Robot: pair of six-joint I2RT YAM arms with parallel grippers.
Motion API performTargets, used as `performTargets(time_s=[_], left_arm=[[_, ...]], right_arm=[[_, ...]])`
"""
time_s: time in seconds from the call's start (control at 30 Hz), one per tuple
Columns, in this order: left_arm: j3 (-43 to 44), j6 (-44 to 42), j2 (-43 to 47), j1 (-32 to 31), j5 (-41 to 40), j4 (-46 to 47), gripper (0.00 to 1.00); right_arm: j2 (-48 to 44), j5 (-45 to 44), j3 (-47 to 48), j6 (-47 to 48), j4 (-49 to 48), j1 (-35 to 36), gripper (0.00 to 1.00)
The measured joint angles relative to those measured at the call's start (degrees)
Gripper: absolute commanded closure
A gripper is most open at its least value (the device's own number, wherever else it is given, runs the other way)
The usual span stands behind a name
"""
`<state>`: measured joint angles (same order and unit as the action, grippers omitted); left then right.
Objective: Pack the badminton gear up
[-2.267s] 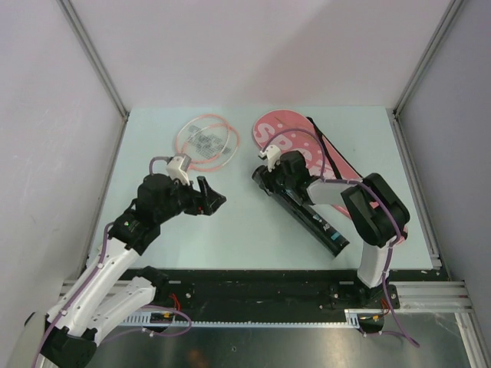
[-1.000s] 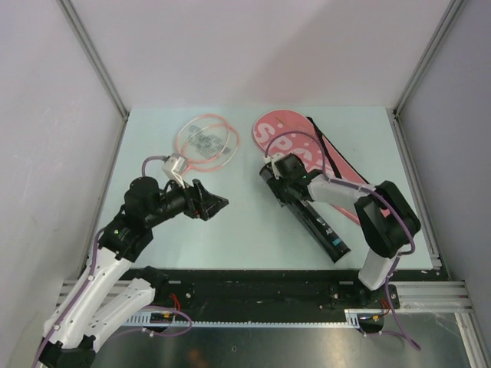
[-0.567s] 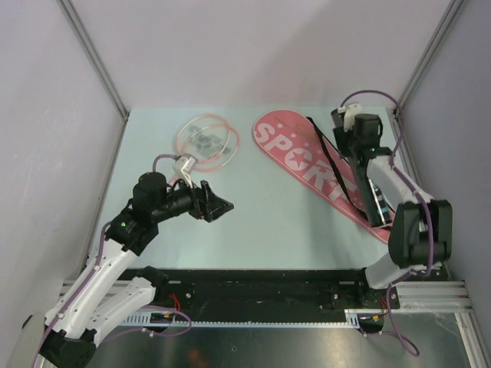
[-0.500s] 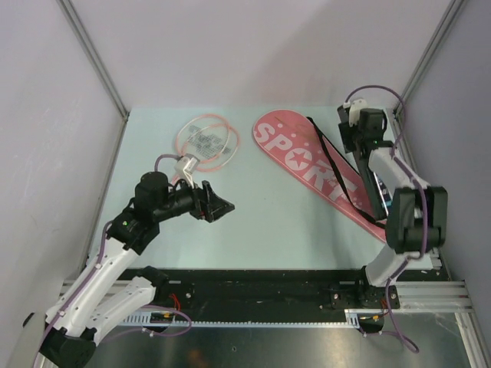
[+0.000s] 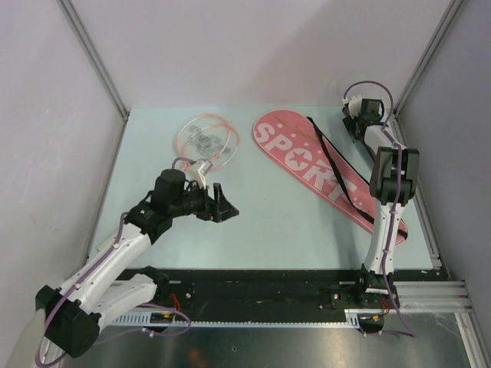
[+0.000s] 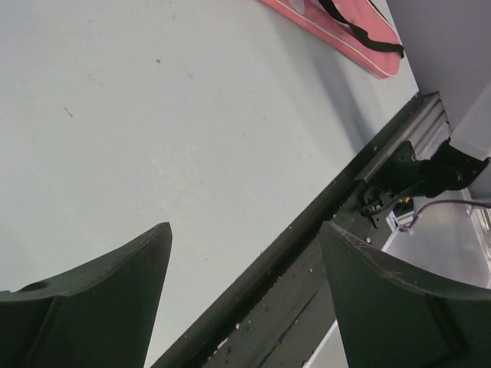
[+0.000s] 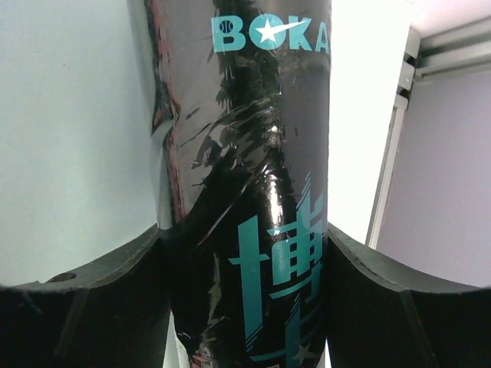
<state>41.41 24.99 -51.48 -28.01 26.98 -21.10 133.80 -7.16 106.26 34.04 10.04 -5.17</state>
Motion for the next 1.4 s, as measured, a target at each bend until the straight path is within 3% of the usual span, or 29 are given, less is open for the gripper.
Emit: performTargets(time_s=[0.17,0.4,0.43,1.07,1.4], left_arm=[[0.0,0.46,-3.5,-0.31,-0.96,1.2,0.18],[0.02,1.11,-4.39,-2.27,-1.55,2.27,0.18],[0.02,1.16,-4.35,-2.4,-1.55,2.36,0.19],[0.04,1.53,-2.84,-2.8,-1.29,2.67,0.18],[0.04,1.53,-1.88,-2.8,-1.16,2.69,0.18]], right_arm=[[4.61,1.07,5.97,3.48,3.13,0.33,0.33],[9.97,10.19,15.47,1.88,7.89,0.0,0.1],[10.4,11.26,16.39,1.33,7.93,-0.09,0.01],[10.73,15.17,23.08,-9.33,12.87,-0.87,0.0],[5.31,9.38,22.64,-14.91,14.75,-1.25,0.0]])
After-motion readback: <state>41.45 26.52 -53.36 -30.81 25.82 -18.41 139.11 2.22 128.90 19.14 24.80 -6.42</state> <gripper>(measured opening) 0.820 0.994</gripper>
